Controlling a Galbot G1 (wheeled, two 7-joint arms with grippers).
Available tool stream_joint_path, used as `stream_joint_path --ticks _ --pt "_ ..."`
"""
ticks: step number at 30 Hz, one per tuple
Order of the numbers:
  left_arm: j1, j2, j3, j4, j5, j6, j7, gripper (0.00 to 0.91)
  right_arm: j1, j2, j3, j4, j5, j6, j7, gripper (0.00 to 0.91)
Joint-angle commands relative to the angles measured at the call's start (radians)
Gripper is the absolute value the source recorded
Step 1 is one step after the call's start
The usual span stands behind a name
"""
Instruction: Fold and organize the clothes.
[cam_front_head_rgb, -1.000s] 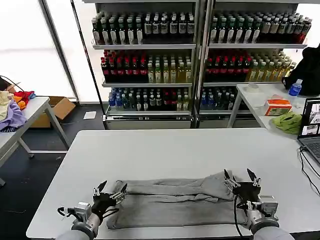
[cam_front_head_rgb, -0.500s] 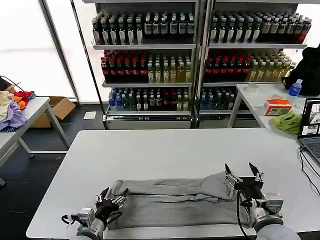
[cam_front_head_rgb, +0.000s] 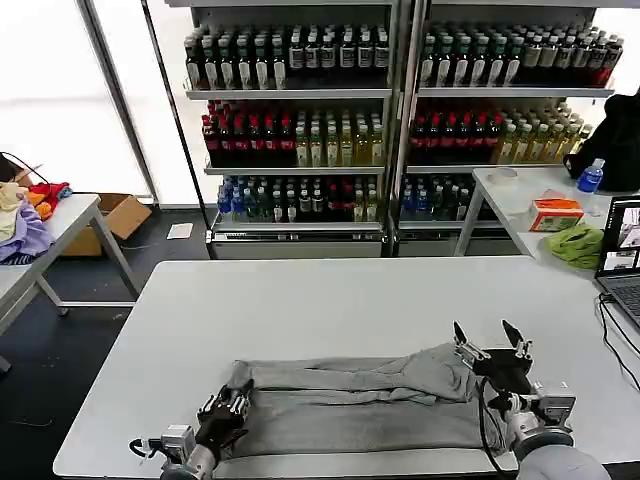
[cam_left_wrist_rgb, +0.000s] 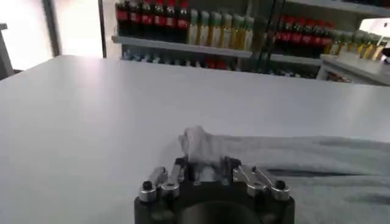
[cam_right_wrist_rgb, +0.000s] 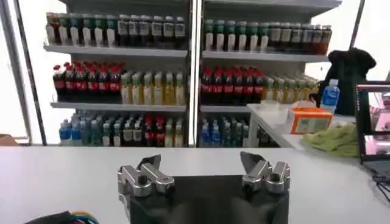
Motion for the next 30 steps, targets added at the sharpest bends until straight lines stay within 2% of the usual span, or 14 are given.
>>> stream_joint_path --ticks 1,11,14,22,30 --pt "0.009 -0.011 0.0 0.018 0.01 -0.013 0.028 0.01 0.004 -0.005 0.007 0.002 0.008 -0.001 -0.001 0.907" --pt "0.011 0.036 -0.072 0.023 0.013 -0.029 0.044 0.0 0.033 -0.017 0.002 -0.022 0.017 -0.003 0.0 0.907" --pt "0.008 0.082 -0.126 0.016 -0.006 -0.032 0.046 0.0 0.041 -0.018 -0.001 -0.029 0.02 -0.003 -0.002 0.907" --pt "0.015 0.286 -0.371 -0.01 -0.134 -0.021 0.049 0.0 0.09 -0.026 -0.014 -0.052 0.039 -0.015 0.002 0.907" --pt "-0.01 0.421 -0.537 0.008 -0.211 0.004 0.052 0.0 0.106 -0.029 -0.039 -0.079 0.049 -0.018 0.008 0.907"
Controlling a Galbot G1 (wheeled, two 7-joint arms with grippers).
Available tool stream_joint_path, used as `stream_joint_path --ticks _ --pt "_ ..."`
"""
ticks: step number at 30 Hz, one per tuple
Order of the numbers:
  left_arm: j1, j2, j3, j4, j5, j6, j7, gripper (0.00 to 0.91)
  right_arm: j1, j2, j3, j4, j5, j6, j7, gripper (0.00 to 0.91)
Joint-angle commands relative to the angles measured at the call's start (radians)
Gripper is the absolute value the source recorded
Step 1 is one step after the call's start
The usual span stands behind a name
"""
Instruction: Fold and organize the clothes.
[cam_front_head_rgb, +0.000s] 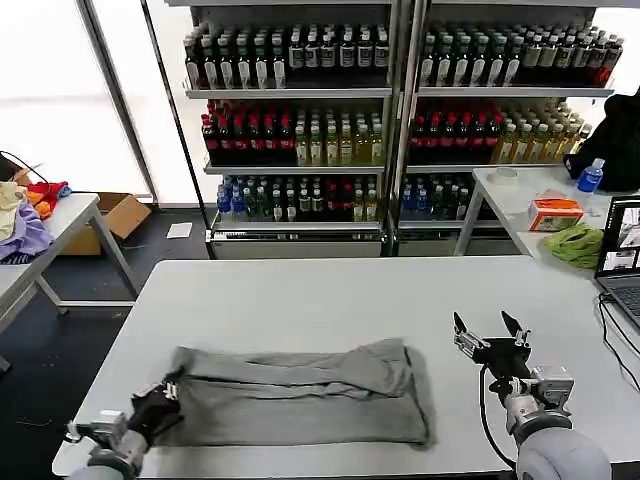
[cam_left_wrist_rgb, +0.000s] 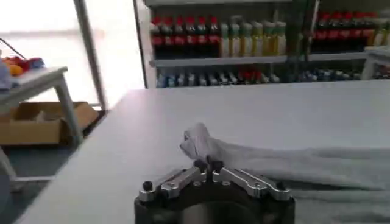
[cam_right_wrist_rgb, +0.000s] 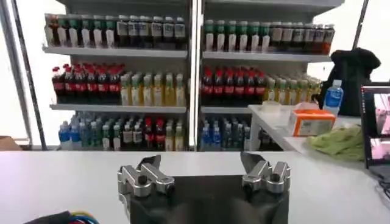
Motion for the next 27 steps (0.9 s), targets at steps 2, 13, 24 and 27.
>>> stream_joint_path --ticks 2,13,24,27 --pt "-0.021 0.248 -0.289 0.031 -0.112 0.013 0.012 0.0 0.022 0.006 -0.017 -0.017 0.008 -0.005 0.002 0.907" --pt "-0.013 0.175 -0.143 -0.099 -0.053 0.042 -0.009 0.0 -0.015 0.027 -0.01 0.002 -0.001 -0.004 0.009 0.907" --pt "-0.017 0.052 0.191 -0.188 -0.014 0.116 -0.072 0.0 -0.068 0.048 0.019 0.036 -0.014 -0.003 0.022 0.907" --pt "-0.042 0.047 0.251 -0.17 -0.017 0.129 -0.09 0.0 -0.086 0.057 0.025 0.043 -0.025 -0.002 0.024 0.907"
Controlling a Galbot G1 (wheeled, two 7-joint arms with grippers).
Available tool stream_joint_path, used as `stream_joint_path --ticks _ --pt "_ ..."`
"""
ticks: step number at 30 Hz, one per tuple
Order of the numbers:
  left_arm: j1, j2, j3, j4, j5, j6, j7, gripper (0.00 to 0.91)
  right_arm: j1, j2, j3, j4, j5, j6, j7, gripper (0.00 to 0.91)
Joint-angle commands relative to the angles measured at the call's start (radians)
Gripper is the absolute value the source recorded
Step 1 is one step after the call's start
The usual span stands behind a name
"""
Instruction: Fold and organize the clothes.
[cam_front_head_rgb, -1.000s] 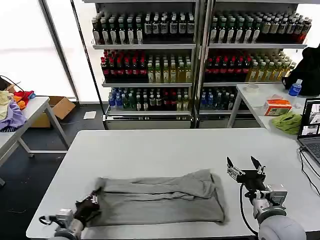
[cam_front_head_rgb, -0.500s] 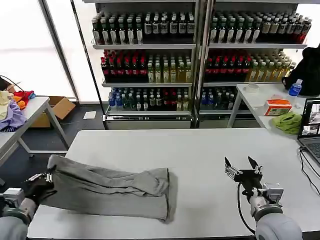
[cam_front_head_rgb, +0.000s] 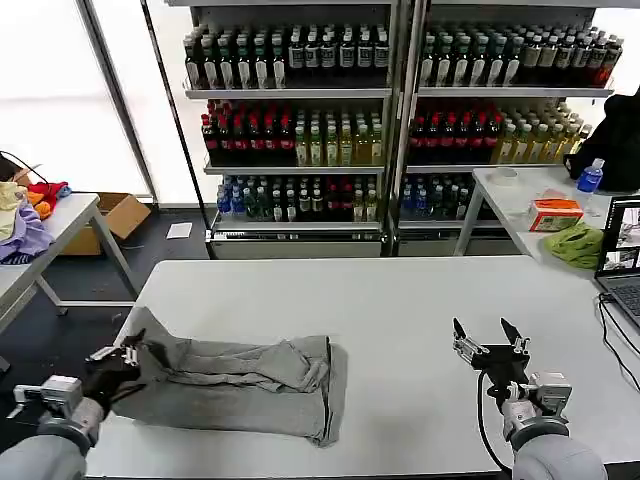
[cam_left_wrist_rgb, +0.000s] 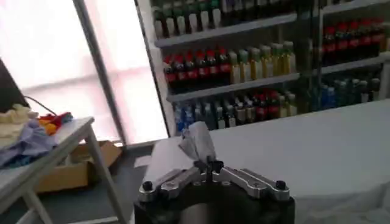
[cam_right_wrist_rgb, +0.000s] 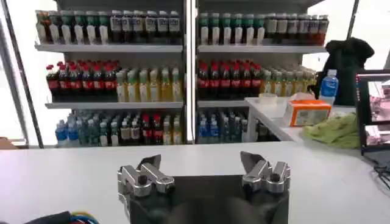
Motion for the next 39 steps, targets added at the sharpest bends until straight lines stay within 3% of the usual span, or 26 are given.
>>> stream_joint_path --ticks 1,20,39 --pt "-0.039 -0.065 0.286 -0.045 0.013 0.057 -0.054 0.0 -0.04 0.013 0.01 0.015 -0.014 0.001 0.003 0.907" --pt "-0.28 -0.051 0.497 -0.014 -0.131 0.118 -0.136 0.0 -0.103 0.083 0.03 0.052 -0.088 -0.007 0.011 0.907" --pt "-0.287 -0.053 0.581 0.018 -0.092 0.118 -0.106 0.0 -0.109 0.091 0.038 0.034 -0.091 -0.005 0.011 0.907"
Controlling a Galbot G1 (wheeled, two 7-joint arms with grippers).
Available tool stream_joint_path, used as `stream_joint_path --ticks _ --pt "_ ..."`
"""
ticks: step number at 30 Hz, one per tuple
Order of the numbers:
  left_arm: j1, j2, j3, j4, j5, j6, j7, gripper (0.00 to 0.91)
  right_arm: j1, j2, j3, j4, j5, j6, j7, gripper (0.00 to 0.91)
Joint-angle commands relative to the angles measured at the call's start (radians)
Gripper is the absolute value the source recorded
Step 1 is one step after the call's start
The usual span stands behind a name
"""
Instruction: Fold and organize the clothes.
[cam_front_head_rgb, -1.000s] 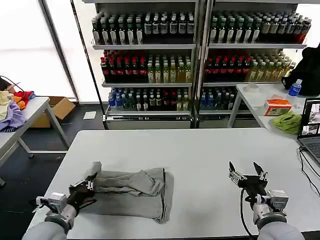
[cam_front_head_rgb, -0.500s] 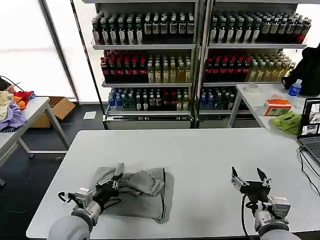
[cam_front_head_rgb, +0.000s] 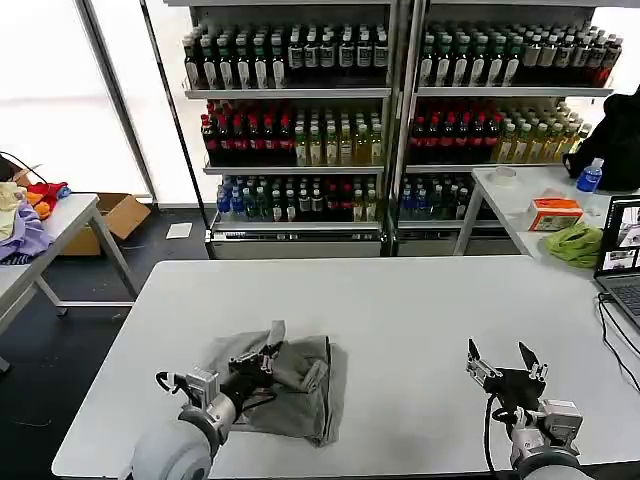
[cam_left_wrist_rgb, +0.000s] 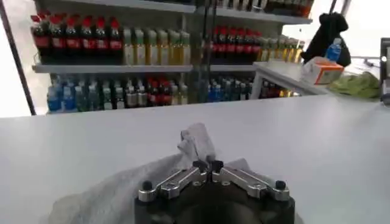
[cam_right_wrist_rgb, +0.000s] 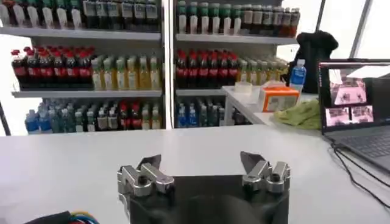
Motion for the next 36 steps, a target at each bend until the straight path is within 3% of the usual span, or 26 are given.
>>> stream_joint_path --ticks 1,16,23,24,25,27,28,36 --pt "-0.012 0.005 0.051 0.015 0.019 0.005 0.015 0.0 -0.004 0.003 -0.001 -0.005 -0.003 0.002 -0.002 0.907" --pt "-0.023 -0.061 0.064 0.039 0.049 -0.007 0.049 0.0 -0.013 0.006 -0.01 -0.003 -0.007 0.009 -0.003 0.907" --pt "-0.03 -0.125 0.069 0.098 0.052 -0.009 0.049 0.03 -0.017 0.005 -0.011 -0.007 -0.005 0.014 -0.003 0.907" --pt "-0.03 -0.136 0.07 0.1 0.054 -0.01 0.052 0.181 -0.015 0.005 -0.011 -0.009 -0.005 0.014 -0.003 0.907" --pt "-0.026 -0.146 0.069 0.104 0.046 -0.011 0.057 0.232 -0.014 0.005 -0.012 -0.011 -0.005 0.014 -0.003 0.907" --pt "-0.025 -0.173 0.066 0.106 0.033 -0.011 0.06 0.484 -0.013 0.006 -0.015 -0.013 -0.006 0.015 -0.003 0.907" --pt "-0.024 -0.182 0.066 0.11 0.039 -0.011 0.059 0.907 -0.012 0.006 -0.017 -0.015 -0.006 0.016 -0.003 0.907" --pt "0.032 -0.231 0.08 0.037 -0.131 -0.017 0.05 0.907 -0.009 0.002 -0.021 -0.025 -0.007 0.022 0.001 0.907"
